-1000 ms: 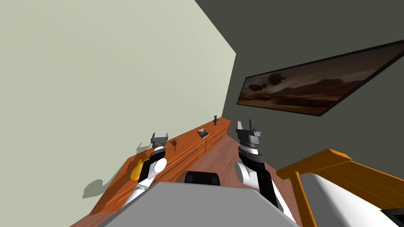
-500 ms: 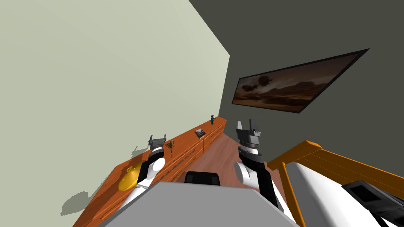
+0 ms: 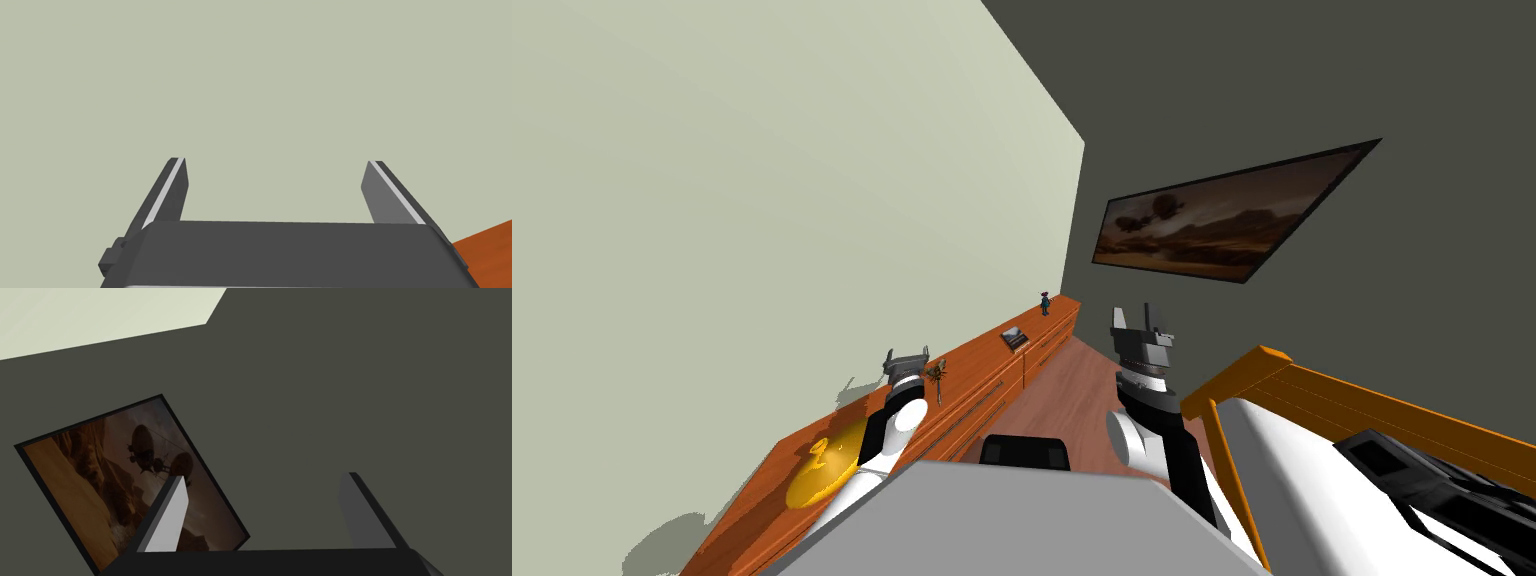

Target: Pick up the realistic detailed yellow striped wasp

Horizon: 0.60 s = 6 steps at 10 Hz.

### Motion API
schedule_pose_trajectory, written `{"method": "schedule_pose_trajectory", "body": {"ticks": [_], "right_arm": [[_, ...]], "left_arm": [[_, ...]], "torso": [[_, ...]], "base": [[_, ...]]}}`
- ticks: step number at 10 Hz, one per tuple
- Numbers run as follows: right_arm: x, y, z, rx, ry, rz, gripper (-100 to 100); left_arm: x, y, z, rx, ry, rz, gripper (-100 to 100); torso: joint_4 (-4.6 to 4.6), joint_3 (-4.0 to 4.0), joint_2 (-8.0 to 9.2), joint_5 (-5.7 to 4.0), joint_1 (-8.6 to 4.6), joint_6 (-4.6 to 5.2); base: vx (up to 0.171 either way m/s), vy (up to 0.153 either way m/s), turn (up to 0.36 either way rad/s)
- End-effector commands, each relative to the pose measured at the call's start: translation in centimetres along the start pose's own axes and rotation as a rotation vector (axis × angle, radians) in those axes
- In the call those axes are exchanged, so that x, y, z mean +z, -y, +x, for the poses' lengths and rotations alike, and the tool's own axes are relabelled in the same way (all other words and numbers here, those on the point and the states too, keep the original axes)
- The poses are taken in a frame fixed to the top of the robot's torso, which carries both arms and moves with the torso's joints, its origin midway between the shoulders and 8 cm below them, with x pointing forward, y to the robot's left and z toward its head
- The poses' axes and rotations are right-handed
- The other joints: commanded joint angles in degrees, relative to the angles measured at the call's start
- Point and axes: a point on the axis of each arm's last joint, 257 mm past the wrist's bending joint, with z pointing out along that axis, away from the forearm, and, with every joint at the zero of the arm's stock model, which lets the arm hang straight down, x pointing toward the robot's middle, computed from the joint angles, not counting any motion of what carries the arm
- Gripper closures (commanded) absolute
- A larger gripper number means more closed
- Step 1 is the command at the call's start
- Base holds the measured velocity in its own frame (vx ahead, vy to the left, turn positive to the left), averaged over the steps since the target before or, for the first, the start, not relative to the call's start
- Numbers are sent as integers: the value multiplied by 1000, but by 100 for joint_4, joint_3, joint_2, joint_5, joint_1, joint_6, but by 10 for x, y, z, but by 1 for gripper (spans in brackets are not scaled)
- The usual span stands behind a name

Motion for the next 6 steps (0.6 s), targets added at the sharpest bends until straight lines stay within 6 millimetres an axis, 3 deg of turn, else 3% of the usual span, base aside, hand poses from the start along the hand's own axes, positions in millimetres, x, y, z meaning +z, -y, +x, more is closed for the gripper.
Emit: {"method": "schedule_pose_trajectory", "body": {"ticks": [1,2,3,5,6], "right_arm": [[0,0,0,0,0,0,0],[0,0,0,0,0,0,0],[0,0,0,0,0,0,0],[0,0,0,0,0,0,0],[0,0,0,0,0,0,0]], "left_arm": [[-1,0,-8,-27,27,-1,-100],[3,4,-29,2,70,9,-100],[2,3,-36,-20,92,8,-100],[1,2,-44,-55,124,6,-100],[3,6,-66,-18,169,17,-100]], "torso": [[0,0,0,0,0,0],[0,1,2,1,3,1],[0,-1,-2,0,-2,8],[0,0,0,0,2,0],[1,1,3,1,3,0]], "base": [[4,-2,21],[17,-23,-311],[18,-17,-215],[5,-5,21],[18,-21,-356]]}}
